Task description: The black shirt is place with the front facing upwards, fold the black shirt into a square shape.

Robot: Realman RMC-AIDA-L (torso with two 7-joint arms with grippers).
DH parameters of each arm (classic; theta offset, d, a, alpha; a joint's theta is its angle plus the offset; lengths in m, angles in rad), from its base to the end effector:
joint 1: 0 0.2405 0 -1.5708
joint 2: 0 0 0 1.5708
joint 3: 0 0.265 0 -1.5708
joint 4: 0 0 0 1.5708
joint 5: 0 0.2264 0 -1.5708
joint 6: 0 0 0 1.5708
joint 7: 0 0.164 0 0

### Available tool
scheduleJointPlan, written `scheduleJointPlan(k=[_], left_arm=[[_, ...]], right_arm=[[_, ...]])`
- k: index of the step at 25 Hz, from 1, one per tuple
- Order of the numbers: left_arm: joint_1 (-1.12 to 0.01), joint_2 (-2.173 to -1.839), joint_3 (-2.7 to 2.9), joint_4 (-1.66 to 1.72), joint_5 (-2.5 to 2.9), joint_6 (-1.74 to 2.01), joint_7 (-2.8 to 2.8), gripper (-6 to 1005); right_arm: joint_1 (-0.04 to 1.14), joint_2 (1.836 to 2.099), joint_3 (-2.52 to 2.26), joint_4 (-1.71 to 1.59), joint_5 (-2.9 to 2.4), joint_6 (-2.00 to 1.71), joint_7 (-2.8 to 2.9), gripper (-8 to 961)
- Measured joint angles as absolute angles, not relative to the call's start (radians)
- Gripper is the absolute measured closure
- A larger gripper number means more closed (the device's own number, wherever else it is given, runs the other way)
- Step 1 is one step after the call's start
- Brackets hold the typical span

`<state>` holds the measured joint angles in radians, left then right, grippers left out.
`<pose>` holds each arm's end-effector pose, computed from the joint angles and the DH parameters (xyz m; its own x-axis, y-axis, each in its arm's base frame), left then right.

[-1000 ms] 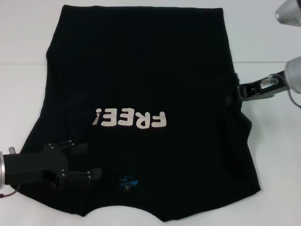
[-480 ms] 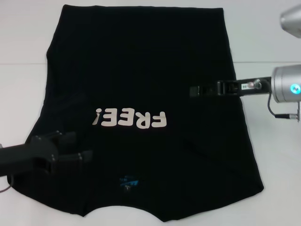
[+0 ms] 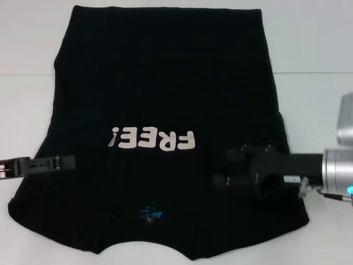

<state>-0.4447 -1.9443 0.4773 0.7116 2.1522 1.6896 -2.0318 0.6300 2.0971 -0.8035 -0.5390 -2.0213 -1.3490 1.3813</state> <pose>-0.3374 0.3290 0.0629 0.3205 0.7987 0.5093 0.9093 -0.4100 0.0707 0.2559 0.3770 -0.0684 0.8391 -0.3657 -0.4027 -0.4566 -0.8759 -0.1559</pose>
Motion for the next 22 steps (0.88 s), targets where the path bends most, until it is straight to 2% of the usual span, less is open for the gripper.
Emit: scheduleJointPlan(k=[5, 11, 14, 22], left_arm=[[-0.459, -1.907, 0.495, 0.819, 2.28, 1.705, -2.28, 93], [-0.5, -1.87, 0.507, 0.885, 2.452, 1.734, -2.504, 93], [-0.529, -1.869, 0.515, 0.898, 2.555, 1.731, -2.548, 94], [-0.579, -1.902, 0.553, 0.905, 2.708, 1.654, -2.568, 94]], right_arm=[[0.604, 2.098, -0.813, -0.494, -2.007, -1.377, 1.169, 112], [0.601, 2.099, -0.817, -0.45, -2.009, -1.329, 1.062, 111], [0.603, 2.1, -0.823, -0.438, -2.008, -1.302, 1.05, 111], [0.605, 2.099, -0.825, -0.429, -2.003, -1.289, 1.053, 112]])
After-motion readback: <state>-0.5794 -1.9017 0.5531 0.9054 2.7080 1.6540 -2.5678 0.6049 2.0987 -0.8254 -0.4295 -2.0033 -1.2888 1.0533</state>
